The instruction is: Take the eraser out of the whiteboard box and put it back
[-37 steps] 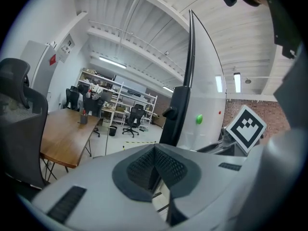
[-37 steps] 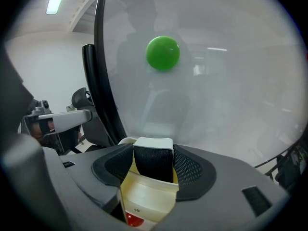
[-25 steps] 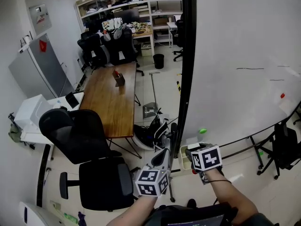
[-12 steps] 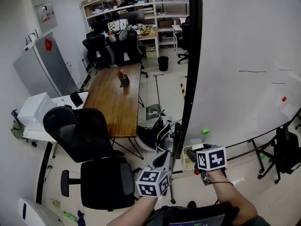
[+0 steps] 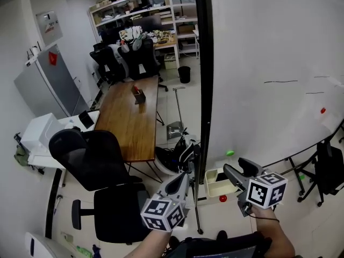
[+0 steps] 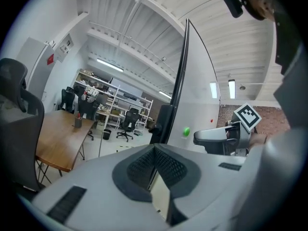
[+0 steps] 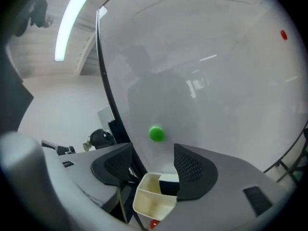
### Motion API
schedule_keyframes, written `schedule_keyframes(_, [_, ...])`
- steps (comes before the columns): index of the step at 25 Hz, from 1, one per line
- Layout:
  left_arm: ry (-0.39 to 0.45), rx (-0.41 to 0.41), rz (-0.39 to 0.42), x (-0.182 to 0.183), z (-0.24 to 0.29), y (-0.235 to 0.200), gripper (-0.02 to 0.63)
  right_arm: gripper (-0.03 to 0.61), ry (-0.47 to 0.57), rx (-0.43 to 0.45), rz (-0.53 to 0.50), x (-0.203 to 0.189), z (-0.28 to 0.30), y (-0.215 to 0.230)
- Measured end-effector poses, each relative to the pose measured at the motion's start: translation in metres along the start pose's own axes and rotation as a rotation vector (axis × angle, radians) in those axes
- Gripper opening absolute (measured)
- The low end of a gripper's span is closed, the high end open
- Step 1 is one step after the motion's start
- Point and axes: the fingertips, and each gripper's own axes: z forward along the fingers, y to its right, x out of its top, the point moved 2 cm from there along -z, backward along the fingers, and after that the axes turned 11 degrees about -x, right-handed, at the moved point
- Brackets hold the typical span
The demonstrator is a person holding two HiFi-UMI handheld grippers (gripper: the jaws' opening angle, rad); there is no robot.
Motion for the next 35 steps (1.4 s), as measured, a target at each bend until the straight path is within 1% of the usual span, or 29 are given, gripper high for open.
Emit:
schedule_keyframes(2, [0.027, -0.024, 0.019, 0.013, -0.001, 0.008, 0.028, 0.295, 0.076, 0.043, -0.019, 0.017, -0.014, -0.004])
schedule_keyframes(3, [0.04, -0.034, 0.032, 0.02, -0.002, 0.013, 0.028, 0.281, 0.105, 0.064, -0.037, 0.024, -0.02, -0.007])
schedule_keyframes(5, [0.06, -0.052, 0.057, 0.032, -0.005, 0.021, 0.028, 0.202, 0.159, 0.099, -0.071, 0.035, -0.033, -0.015])
schedule_keyframes(6, [0.068, -0.059, 0.067, 0.037, -0.006, 0.024, 0.028, 0.145, 0.187, 0.114, -0.081, 0.039, -0.039, -0.019])
schedule_keyframes(7, [0.073, -0.064, 0.074, 0.041, -0.008, 0.028, 0.028, 0.06, 0.216, 0.127, -0.087, 0.043, -0.045, -0.023])
schedule_keyframes(8, [0.077, -0.067, 0.078, 0.045, -0.008, 0.031, 0.026, 0.015, 0.239, 0.139, -0.091, 0.047, -0.049, -0.025])
schedule_keyframes(12, [0.088, -0.07, 0.08, 0.051, -0.007, 0.041, 0.028, 0.015, 0.261, 0.149, -0.12, 0.05, -0.055, -0.023])
schedule_keyframes(15, [0.081, -0.068, 0.082, 0.05, -0.005, 0.047, 0.026, 0.015, 0.277, 0.147, -0.118, 0.053, -0.06, -0.016])
schedule_keyframes(17, [0.079, -0.062, 0.083, 0.049, -0.003, 0.05, 0.026, 0.015, 0.286, 0.129, -0.136, 0.055, -0.063, -0.01])
schedule_keyframes(20, [0.081, -0.046, 0.087, 0.047, 0.002, 0.065, 0.026, 0.015, 0.295, 0.069, -0.195, 0.057, -0.072, 0.006])
schedule_keyframes(21, [0.083, -0.04, 0.088, 0.046, 0.004, 0.072, 0.026, 0.015, 0.298, 0.076, -0.2, 0.058, -0.077, 0.011])
schedule_keyframes(24, [0.091, -0.022, 0.091, 0.04, 0.009, 0.097, 0.028, 0.015, 0.306, 0.166, -0.18, 0.062, -0.093, 0.02])
schedule_keyframes(27, [0.088, 0.013, 0.105, 0.031, 0.01, 0.123, 0.028, 0.015, 0.308, 0.235, -0.202, 0.063, -0.109, 0.029])
schedule_keyframes(29, [0.085, 0.058, 0.112, 0.026, 0.011, 0.145, 0.028, 0.015, 0.303, 0.28, -0.206, 0.064, -0.122, 0.041])
schedule_keyframes(31, [0.071, 0.122, 0.096, 0.016, 0.005, 0.162, 0.028, 0.015, 0.288, 0.33, -0.194, 0.063, -0.131, 0.052])
schedule_keyframes(33, [0.063, 0.179, 0.094, 0.01, -0.009, 0.174, 0.028, 0.015, 0.271, 0.372, -0.176, 0.059, -0.137, 0.054])
schedule_keyframes(35, [0.07, 0.214, 0.102, 0.008, -0.025, 0.183, 0.028, 0.015, 0.255, 0.403, -0.162, 0.052, -0.142, 0.047])
